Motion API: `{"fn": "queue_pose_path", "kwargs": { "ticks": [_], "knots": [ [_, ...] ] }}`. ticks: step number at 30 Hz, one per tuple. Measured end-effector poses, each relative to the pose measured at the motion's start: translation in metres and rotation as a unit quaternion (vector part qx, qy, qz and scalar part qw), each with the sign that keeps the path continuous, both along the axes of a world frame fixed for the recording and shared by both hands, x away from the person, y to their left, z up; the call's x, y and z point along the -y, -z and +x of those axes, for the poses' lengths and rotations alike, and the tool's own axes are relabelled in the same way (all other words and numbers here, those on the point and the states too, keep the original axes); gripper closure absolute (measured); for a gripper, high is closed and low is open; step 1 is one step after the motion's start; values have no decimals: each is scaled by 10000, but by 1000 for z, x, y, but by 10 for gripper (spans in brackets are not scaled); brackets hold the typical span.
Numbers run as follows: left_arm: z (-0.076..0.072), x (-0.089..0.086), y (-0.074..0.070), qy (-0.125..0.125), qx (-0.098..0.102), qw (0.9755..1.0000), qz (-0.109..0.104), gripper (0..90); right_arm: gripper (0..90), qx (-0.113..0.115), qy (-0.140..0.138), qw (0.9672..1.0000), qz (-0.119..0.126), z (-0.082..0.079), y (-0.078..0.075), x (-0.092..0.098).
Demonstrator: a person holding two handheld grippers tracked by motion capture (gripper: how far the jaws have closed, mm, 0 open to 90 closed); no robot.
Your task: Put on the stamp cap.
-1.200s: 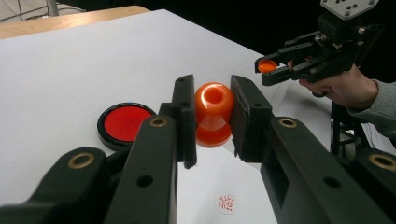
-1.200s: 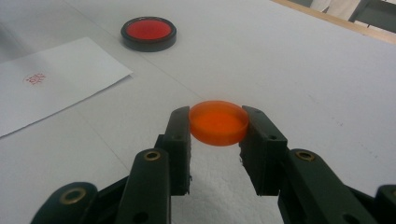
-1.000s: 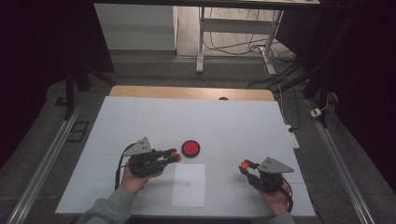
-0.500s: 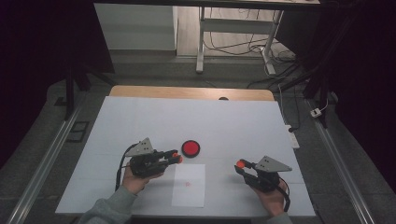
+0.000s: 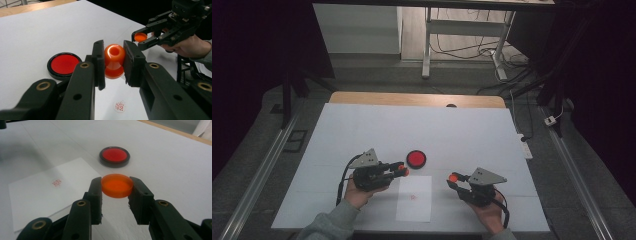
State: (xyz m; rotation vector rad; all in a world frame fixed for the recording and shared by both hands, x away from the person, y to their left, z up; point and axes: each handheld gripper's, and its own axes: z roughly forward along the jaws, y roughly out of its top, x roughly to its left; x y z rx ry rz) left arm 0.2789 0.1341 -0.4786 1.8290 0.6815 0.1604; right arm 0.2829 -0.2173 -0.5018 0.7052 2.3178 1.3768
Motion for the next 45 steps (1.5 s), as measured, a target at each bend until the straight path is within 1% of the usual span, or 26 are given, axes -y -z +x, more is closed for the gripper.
{"fn": "queue_pose_path", "kwargs": {
  "ticks": [1, 5, 12, 17, 19, 22, 24, 32, 36, 40, 45],
  "knots": [
    [0, 0, 0, 9, -1, 10000, 1, 726, 639, 8, -28, 10000, -35, 0, -1, -2],
    [0, 2, 0, 31, -7, 10000, 3, 726, 639, -9, -134, 9999, -29, -1, -1, -10],
    [0, 5, 1, 70, -31, 10000, 2, 726, 639, -16, -219, 9998, -21, -1, 0, -19],
    [0, 7, 1, 84, -22, 10000, 9, 726, 639, -12, -301, 9995, -59, -2, 1, -29],
    [-1, 7, 0, 88, -19, 10000, -2, 726, 639, -17, -340, 9994, -39, -2, 0, -33],
    [-1, 8, -2, 92, 6, 10000, -27, 726, 639, -14, -399, 9992, -14, -1, 0, -39],
    [-1, 8, -4, 106, 33, 9999, -47, 726, 639, -7, -415, 9991, -48, -2, -1, -44],
    [-3, 11, -10, 139, 100, 9998, -132, 726, 639, 26, -688, 9976, -63, 1, 0, -68],
    [-4, 12, -13, 152, 128, 9997, -172, 725, 639, 59, -790, 9968, -138, 1, 1, -78],
    [-3, 15, -15, 202, 149, 9995, -194, 725, 639, 61, -861, 9961, -203, -1, 1, -84],
    [-4, 22, -16, 294, 146, 9993, -191, 725, 639, 81, -907, 9958, -137, -2, 2, -87]
  ]
}}
